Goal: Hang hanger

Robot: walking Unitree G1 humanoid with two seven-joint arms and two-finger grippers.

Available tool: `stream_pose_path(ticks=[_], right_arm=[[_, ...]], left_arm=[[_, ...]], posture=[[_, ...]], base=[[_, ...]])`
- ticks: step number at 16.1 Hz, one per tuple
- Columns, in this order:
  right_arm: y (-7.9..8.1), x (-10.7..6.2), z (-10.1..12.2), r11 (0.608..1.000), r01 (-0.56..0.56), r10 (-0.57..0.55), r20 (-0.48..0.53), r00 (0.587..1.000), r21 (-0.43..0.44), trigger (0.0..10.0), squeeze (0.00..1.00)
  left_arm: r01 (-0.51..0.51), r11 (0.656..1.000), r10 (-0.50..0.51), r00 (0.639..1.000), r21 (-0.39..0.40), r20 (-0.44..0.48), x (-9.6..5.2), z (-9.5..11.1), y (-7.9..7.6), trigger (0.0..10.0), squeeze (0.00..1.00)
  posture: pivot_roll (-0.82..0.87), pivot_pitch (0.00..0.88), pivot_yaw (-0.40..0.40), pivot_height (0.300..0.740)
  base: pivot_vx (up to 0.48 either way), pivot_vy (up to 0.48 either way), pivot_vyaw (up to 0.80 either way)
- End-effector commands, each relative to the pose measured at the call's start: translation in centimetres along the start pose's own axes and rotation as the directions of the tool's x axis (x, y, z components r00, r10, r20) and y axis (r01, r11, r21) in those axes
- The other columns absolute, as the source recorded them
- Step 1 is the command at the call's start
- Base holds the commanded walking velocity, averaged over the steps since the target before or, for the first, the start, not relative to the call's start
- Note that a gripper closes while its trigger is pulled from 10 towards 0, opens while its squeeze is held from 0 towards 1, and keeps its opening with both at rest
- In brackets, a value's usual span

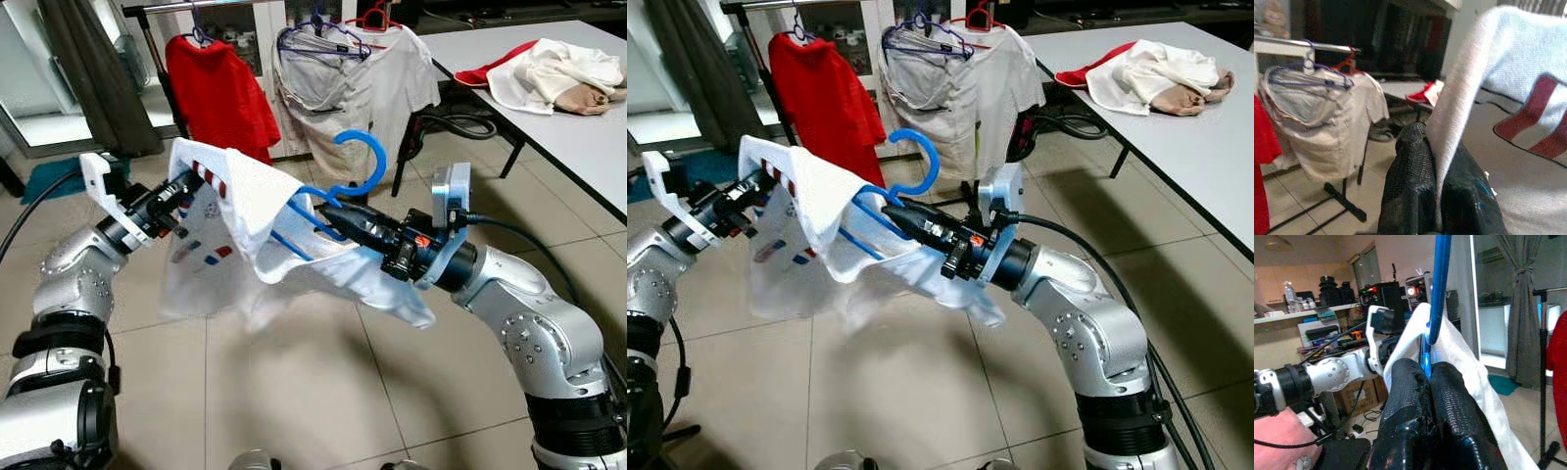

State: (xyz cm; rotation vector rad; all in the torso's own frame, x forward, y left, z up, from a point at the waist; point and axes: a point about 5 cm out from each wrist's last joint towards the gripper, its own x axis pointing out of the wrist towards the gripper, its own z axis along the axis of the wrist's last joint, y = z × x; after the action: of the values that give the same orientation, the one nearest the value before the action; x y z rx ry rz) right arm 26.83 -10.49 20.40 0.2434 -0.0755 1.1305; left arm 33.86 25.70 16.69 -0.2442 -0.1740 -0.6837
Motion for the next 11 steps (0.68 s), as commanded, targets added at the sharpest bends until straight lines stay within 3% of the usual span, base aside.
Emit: stream_pose_path(ticks=[1,2,5,11], right_arm=[[-0.3,0.0,0.2,0.999,0.036,-0.035,0.020,0.999,-0.018,10.0,0.00],[-1.1,0.0,0.2,0.993,0.114,-0.113,0.029,0.993,-0.015,10.0,0.00],[-2.0,-0.2,0.7,0.984,0.179,-0.178,0.058,0.982,-0.011,10.0,0.00],[-3.5,-0.4,1.5,0.954,0.299,-0.296,0.118,0.948,-0.003,10.0,0.00]], left_arm=[[-0.064,0.998,0.065,0.996,-0.017,0.053,-0.5,0.2,0.5,0.0,0.00],[-0.155,0.987,0.159,0.983,-0.049,0.090,-1.3,-0.1,1.0,0.0,0.00],[-0.276,0.957,0.286,0.951,-0.093,0.117,-2.5,-1.4,1.2,0.0,0.00],[-0.304,0.948,0.310,0.948,-0.092,0.070,-3.3,-3.4,0.4,0.0,0.00]], posture=[[-0.06,0.000,0.124,0.740],[-0.06,0.000,0.122,0.740],[-0.06,0.000,0.113,0.740],[-0.05,0.000,0.103,0.740]], base=[[0.000,0.000,0.00],[0.000,0.000,0.00],[0.000,0.000,0.00],[0.000,0.000,0.00]])
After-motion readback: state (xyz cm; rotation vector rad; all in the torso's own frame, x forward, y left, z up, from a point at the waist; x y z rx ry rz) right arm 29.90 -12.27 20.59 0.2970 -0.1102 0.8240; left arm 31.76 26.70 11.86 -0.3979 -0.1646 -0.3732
